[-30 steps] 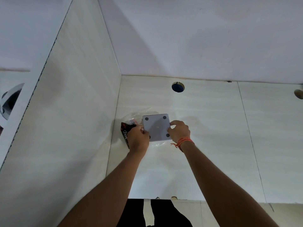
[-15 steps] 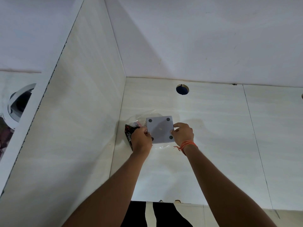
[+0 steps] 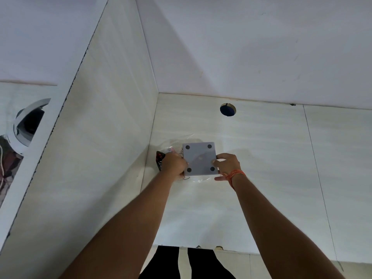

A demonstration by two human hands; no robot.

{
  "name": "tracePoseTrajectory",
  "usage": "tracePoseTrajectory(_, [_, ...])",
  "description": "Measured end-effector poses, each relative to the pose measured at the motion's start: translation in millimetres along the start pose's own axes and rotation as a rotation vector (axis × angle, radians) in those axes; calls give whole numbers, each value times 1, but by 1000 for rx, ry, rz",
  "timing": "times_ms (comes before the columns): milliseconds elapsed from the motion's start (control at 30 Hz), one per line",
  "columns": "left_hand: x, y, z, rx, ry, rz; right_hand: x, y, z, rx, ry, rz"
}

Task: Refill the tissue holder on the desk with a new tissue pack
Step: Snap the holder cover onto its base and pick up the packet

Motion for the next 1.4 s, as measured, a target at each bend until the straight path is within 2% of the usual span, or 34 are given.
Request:
tracePoseTrajectory(67, [-18, -3, -7, -261, 168, 207, -1, -2, -3, 60, 55, 20])
tracePoseTrajectory(133, [-24, -10, -4, -454, 213, 318, -7, 1, -2, 102, 47, 147])
tracePoseTrajectory(200, [-24, -14, 1, -640, 215, 372, -21, 8, 3, 160, 21, 371])
tracePoseTrajectory(267, [-25, -21, 3, -704, 211, 352, -37, 16, 8, 151, -5, 567])
tracePoseTrajectory(333, [-26, -27, 5, -644, 145, 270, -40, 25, 11, 154, -41, 665])
tracePoseTrajectory(400, [-23, -32, 10, -622, 18, 121, -38, 32, 11, 262, -52, 629])
tracePoseTrajectory(467, [-21, -43, 16, -578, -96, -117, -30, 31, 4, 492, 23, 334])
tracePoseTrajectory(533, [-28, -59, 18, -472, -139, -372, -26, 29, -14, 651, 217, -25])
tracePoseTrajectory(567, [-30, -65, 17, -416, -137, -454, -27, 31, -20, 666, 278, -101])
tracePoseTrajectory(633, [-27, -68, 12, -354, -86, -499, -22, 40, -22, 671, 272, -52])
tracePoseTrajectory(733, [-15, -60, 4, -393, 69, -281, -13, 51, -15, 686, 184, 118])
tracePoseTrajectory(800, [-11, -57, 1, -450, 115, -222, -8, 56, -15, 653, 188, 157])
tracePoseTrajectory(933, [4, -64, -3, -452, -1, -296, 8, 81, -25, 432, 171, 222])
tracePoseTrajectory(1000, [23, -79, -5, -297, -93, -349, 35, 101, -30, 371, 135, 257])
tracePoseTrajectory(1133, [72, -138, 8, -2, -286, -497, 102, 146, -29, 253, -38, 341])
tracePoseTrajectory(1267, [126, -163, 9, 132, -363, -579, 153, 165, -30, 130, -150, 451])
tracePoseTrajectory(1400, [128, -167, 11, 261, -389, -644, 155, 170, -30, 91, -134, 493])
Point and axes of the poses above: each hand's wrist, its own x-axis towards the middle knuckle, its own z-axis out of the back of the hand, y = z × x, the point moved 7 cm from there along x, towards the middle knuckle, and after that the axes turned 1 degree about -z, right-handed, at the moved point
